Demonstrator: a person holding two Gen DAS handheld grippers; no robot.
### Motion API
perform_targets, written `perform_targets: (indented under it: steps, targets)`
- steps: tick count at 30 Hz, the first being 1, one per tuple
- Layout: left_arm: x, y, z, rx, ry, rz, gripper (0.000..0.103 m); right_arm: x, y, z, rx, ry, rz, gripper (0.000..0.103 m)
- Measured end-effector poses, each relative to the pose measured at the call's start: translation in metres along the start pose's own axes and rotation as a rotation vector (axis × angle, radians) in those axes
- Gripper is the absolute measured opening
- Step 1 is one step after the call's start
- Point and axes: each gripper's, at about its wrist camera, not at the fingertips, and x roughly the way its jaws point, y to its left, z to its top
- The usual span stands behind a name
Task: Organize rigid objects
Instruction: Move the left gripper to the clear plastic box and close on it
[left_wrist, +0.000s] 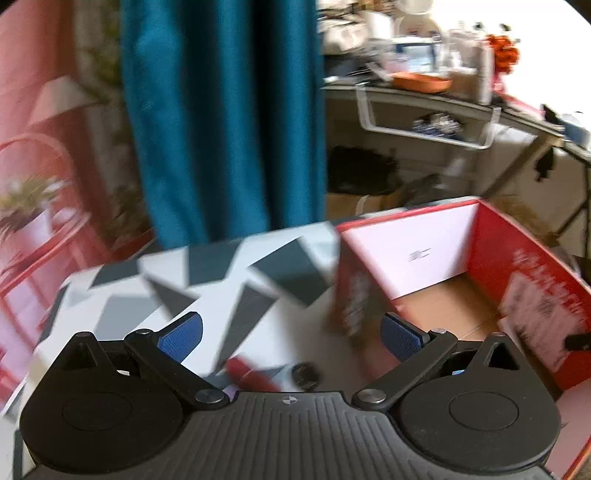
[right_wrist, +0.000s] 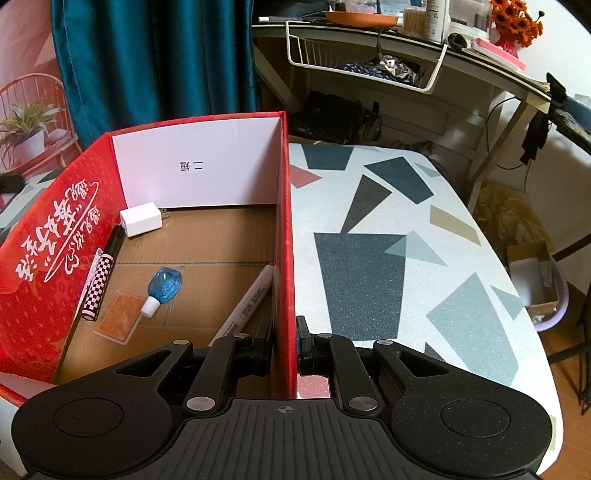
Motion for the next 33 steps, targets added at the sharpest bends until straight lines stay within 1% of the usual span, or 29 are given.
perform_targets:
  steps: [2,3,7,12,15,16,19,22,25,29,33]
  targets:
    - [-0.004,0.013,-0.01,-0.022,0.007,0.042,0.103,0.0,0.0,0.0,0.0,0.0,0.001,0.011]
    - [-0.006,0.018,-0.015,-0.031,0.009,0.051,0.103,0.0,0.0,0.0,0.0,0.001,0.0,0.011]
    - [-0.013,0.037,-0.036,-0.083,0.009,0.07,0.103,0.0,0.0,0.0,0.0,0.001,0.001,0.011]
    - [-0.01,0.056,-0.061,-0.185,0.049,0.082,0.103,0.0,0.001,0.0,-0.003,0.002,-0.001,0.011]
    - [-0.004,0.066,-0.073,-0.222,0.078,0.111,0.103,0.0,0.001,0.001,-0.002,0.002,-0.001,0.011]
    - [-0.004,0.069,-0.078,-0.244,0.085,0.123,0.103,0.0,0.001,0.001,-0.002,0.002,-0.001,0.011]
    - [-0.001,0.079,-0.089,-0.353,0.107,0.131,0.103,0.0,0.001,0.001,-0.004,0.003,-0.004,0.011]
    - [0.005,0.08,-0.095,-0.411,0.129,0.173,0.103,0.0,0.002,0.001,-0.008,0.004,-0.009,0.011]
    - [0.01,0.074,-0.095,-0.395,0.142,0.2,0.103,0.0,0.002,0.001,-0.009,0.006,-0.008,0.011]
    - [0.018,0.066,-0.094,-0.359,0.166,0.261,0.103,0.0,0.003,0.002,-0.009,0.006,-0.009,0.011]
    - [0.025,0.064,-0.092,-0.366,0.21,0.299,0.103,0.0,0.002,0.002,-0.008,0.007,-0.007,0.011]
